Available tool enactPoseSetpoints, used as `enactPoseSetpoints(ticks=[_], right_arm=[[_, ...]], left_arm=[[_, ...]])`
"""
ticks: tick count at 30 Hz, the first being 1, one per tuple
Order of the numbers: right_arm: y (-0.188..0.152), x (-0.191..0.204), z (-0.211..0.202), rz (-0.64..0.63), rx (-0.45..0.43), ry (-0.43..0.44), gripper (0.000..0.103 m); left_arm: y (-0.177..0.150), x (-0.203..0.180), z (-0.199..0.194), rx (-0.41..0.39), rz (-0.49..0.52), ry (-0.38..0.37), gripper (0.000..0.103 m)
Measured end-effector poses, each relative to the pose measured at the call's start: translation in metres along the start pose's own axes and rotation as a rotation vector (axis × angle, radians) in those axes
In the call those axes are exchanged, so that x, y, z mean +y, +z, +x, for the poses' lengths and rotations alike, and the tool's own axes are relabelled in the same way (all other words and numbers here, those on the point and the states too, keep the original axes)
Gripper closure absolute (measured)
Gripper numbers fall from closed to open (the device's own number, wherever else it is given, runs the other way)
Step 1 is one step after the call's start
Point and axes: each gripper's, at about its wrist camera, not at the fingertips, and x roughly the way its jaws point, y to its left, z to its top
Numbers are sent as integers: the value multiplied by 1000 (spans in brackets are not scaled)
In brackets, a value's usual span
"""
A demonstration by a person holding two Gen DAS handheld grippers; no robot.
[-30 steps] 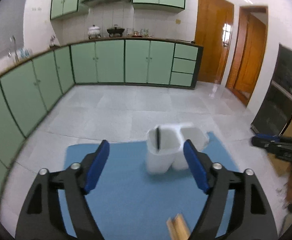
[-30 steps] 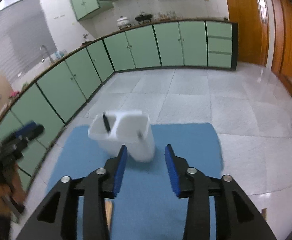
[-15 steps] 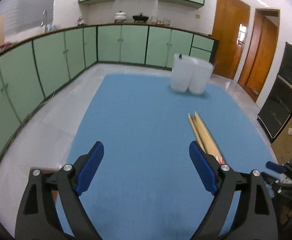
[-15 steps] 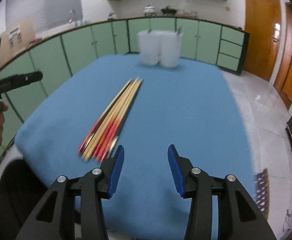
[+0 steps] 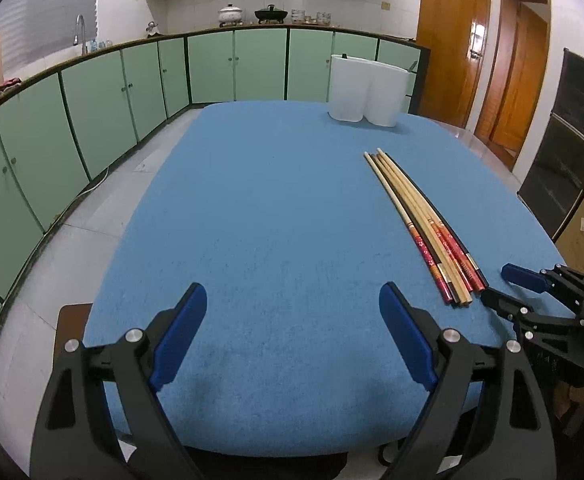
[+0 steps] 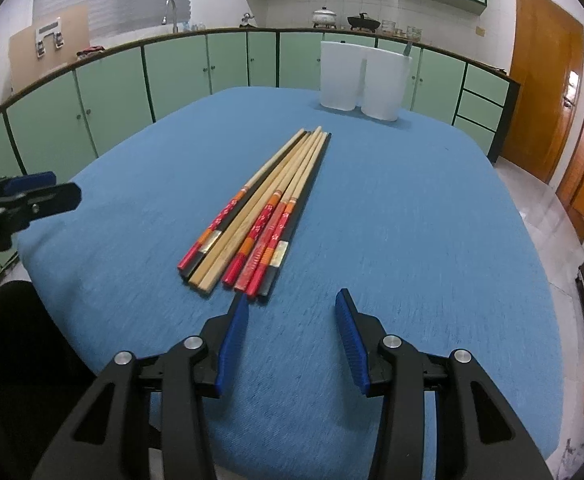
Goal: Organize utensils
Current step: 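Grasp a black chopstick from the bundle with the right gripper, then grasp a red-striped chopstick with the left gripper while the right gripper holds the black chopstick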
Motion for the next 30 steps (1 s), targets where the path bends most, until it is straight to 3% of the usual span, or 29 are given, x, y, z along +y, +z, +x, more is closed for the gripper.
enactPoseSetpoints(ticks=[11,17,18,20,22,30], right_arm=[[-7,-25,-2,50,-15,-22,58],[3,-24,8,2,-24,-6,57],[5,-26,10,5,-24,-2,58],[8,-33,13,27,-24,13,80],[9,-43,15,53,-24,16,94],[-2,-64,9,136,-39,-31,96]], left_arm=[[-18,-37,14,47,53,-72,17],[-25,-59,29,70,108,-81,17],[-25,-60,31,73,111,-81,17],[-25,-63,34,76,112,-81,17],[-25,-67,36,75,116,-81,17],[-24,-84,45,77,137,-77,17]])
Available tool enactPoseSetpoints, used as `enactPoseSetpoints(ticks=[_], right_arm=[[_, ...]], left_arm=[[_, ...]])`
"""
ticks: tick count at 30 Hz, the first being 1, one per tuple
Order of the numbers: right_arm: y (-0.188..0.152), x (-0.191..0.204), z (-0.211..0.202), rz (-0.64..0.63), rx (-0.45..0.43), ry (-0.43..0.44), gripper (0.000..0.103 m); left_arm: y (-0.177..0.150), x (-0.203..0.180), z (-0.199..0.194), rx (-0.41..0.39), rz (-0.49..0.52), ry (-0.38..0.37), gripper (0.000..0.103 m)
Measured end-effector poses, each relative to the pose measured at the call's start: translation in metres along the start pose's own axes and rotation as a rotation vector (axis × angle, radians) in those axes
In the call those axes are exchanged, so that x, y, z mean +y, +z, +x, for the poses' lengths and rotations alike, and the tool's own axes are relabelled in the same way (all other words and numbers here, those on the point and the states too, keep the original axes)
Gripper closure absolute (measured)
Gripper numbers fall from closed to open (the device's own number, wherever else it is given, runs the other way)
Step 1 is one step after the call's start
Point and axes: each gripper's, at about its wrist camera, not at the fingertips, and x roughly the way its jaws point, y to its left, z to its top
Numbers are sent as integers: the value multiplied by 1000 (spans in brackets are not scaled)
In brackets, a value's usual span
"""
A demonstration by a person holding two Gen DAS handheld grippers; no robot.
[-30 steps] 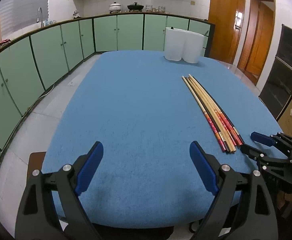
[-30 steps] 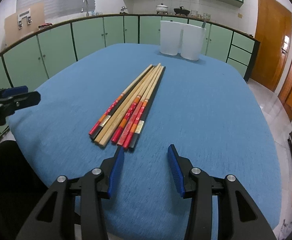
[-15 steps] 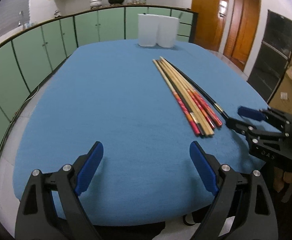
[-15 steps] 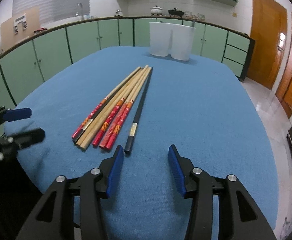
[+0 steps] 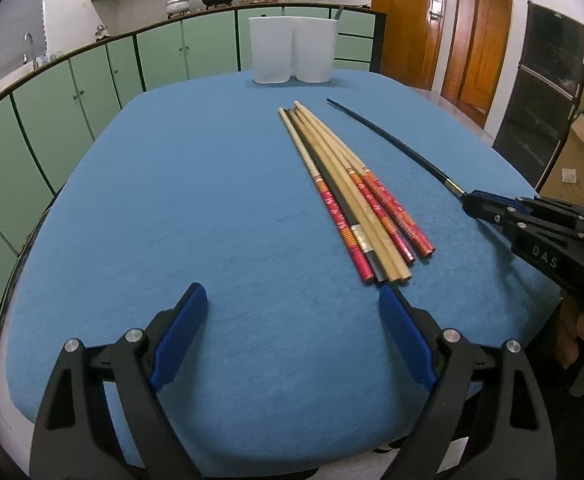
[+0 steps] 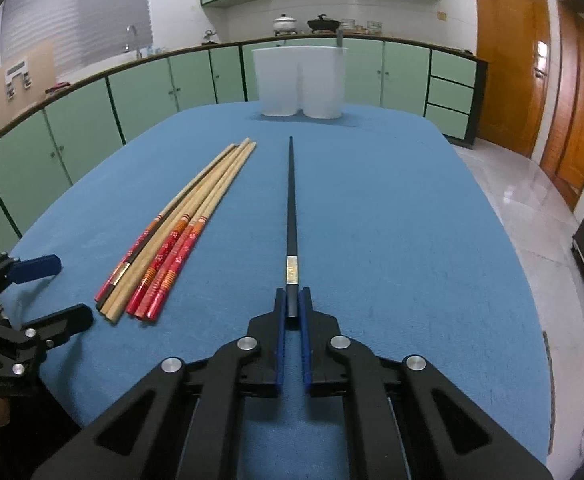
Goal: Organize utensils
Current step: 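Grasp a red-striped chopstick with the left gripper while the right gripper holds the black chopstick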
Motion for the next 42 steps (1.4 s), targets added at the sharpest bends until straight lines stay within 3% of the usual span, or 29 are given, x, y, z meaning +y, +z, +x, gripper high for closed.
enactPoseSetpoints(ticks=[9,18,30,37,42], right_arm=[[-1,-3,0,7,-1,6,96],[-1,-5,0,19,-2,10,97],[-2,-6,0,12,-7,5,97],[-3,-6,0,10,-8,5,97],[-2,-6,0,7,-9,3,97]], left_arm=[[5,-14,6,-6,-3,4,17],[0,5,-4,8,-23,31,17],[10,-5,6,-7,-34,44,15],[9,3,6,-8,-70,109,14],[9,6,0,-2,-77,70,15]])
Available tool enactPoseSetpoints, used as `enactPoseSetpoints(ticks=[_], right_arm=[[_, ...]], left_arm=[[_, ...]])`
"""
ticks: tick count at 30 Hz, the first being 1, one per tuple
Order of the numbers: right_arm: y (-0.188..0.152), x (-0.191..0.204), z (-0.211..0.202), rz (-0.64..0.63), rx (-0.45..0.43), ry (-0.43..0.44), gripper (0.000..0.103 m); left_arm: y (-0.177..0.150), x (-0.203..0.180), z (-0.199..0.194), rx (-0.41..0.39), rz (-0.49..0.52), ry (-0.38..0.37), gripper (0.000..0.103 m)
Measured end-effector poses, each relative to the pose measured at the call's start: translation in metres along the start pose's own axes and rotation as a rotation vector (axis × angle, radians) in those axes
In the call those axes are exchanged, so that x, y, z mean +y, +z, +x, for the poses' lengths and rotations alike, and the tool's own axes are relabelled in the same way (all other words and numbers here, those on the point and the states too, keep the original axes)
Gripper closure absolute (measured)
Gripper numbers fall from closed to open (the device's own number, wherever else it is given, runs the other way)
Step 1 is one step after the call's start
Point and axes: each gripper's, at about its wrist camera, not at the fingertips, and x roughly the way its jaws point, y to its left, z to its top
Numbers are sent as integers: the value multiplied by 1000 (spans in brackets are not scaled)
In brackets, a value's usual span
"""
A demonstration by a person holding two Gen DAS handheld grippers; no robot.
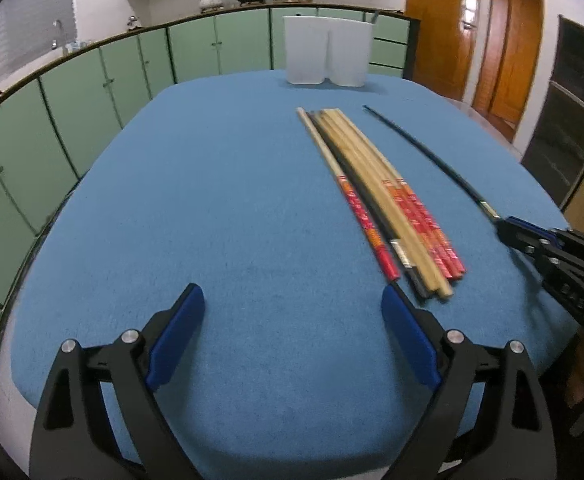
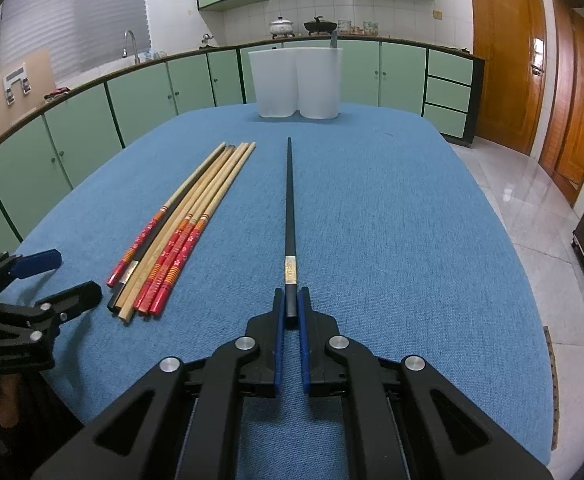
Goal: Organize utensils
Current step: 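Grasp a red-striped chopstick with the left gripper while the right gripper holds the black chopstick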
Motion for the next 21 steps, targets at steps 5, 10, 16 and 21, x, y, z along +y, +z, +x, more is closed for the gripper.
enactPoseSetpoints(ticks=[5,10,16,21], right_arm=[[1,0,0,-3,-1,-1,97],[1,0,0,-4,-2,-2,97],[1,0,0,-5,-3,-2,97],[1,2,0,-9,-8,-11,96]], left_arm=[[1,-13,5,2,30,6,15],[5,-9,10,0,4,19,15],[5,-5,12,-32,-26,30,28],[5,-8,10,-65,-12,0,60]])
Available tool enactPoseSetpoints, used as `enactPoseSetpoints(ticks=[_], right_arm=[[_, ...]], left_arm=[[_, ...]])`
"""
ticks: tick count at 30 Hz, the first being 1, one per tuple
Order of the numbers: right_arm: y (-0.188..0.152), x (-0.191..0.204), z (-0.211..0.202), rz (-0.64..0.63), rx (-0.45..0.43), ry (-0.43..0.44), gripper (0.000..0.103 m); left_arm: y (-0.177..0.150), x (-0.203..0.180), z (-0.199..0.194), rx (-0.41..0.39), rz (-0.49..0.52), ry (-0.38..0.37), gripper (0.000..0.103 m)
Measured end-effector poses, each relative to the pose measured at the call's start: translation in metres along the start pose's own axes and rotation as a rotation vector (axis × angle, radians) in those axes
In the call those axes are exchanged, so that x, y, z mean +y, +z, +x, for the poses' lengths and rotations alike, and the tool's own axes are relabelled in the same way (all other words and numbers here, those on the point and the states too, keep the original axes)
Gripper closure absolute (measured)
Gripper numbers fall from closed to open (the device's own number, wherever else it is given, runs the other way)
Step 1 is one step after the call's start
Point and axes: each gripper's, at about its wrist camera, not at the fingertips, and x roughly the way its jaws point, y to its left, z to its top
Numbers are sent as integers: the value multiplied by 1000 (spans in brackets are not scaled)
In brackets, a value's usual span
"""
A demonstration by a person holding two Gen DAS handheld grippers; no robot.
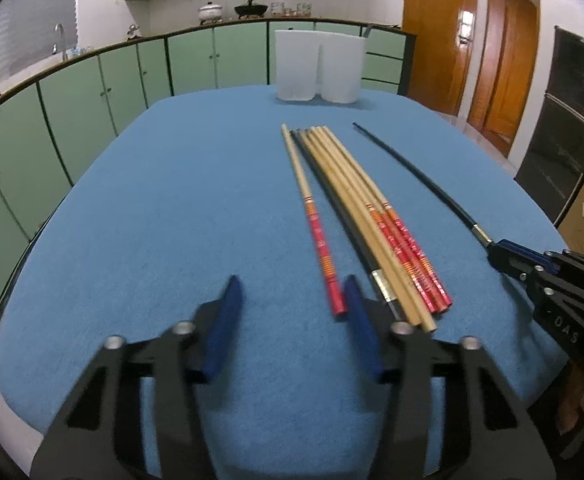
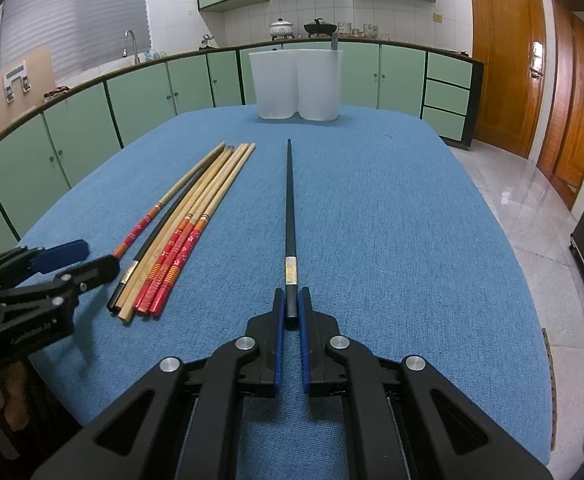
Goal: Organize utensils
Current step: 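Grasp a red-striped chopstick with the left gripper while the right gripper holds the black chopstick, then carry both chopsticks to the white holder and release them from both grippers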
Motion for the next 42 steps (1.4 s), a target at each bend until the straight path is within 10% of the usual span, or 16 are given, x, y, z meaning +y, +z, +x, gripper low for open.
enactPoseSetpoints(ticks=[5,16,27,42], right_arm=[[0,4,-1,-12,-10,-21,96],[-6,16,-6,-10,-26,-60,95],[11,18,-37,15,-56,-21,96],[128,17,-119,-17,-89,33,97]], left_arm=[[1,-4,-1,-27,12,-5,97],[-3,11,-4,-27,-49,80,96],[19,23,-39,-36,-120,-44,98],[112,36,-135,-193,-46,-79,98]])
